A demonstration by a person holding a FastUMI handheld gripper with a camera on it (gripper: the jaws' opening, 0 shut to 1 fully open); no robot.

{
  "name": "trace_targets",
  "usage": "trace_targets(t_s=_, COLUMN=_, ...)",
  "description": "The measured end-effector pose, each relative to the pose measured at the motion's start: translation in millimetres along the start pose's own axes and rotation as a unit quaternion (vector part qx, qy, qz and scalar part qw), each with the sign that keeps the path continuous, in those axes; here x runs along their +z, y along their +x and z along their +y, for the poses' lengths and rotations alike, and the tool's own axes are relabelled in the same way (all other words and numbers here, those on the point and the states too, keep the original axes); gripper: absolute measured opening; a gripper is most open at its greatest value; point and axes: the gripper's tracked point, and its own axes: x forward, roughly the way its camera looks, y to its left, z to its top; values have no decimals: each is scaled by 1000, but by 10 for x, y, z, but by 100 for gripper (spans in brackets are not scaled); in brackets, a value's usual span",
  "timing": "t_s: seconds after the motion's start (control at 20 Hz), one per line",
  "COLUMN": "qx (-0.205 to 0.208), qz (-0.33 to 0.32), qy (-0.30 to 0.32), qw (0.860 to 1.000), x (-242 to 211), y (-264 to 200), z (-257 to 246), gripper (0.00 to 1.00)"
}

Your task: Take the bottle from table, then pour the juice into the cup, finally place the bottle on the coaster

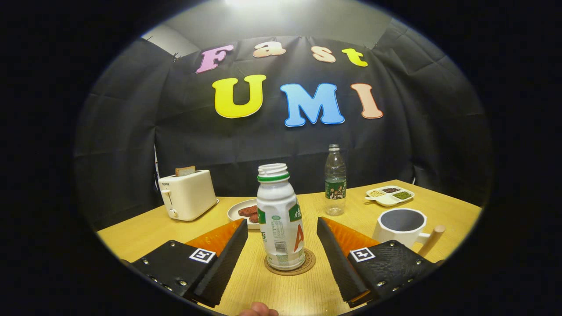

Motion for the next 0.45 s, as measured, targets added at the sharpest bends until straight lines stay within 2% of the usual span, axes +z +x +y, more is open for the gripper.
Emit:
trace_targets(t_s=0.25, qx=-26, qz=-5, qy=-10, qw=1000, x=490, y=-443, z=-12, gripper=95)
trace_targets(t_s=0.45, qx=-24, qz=-17, qy=-40, qw=999, x=832, y=-730, z=49, gripper=95)
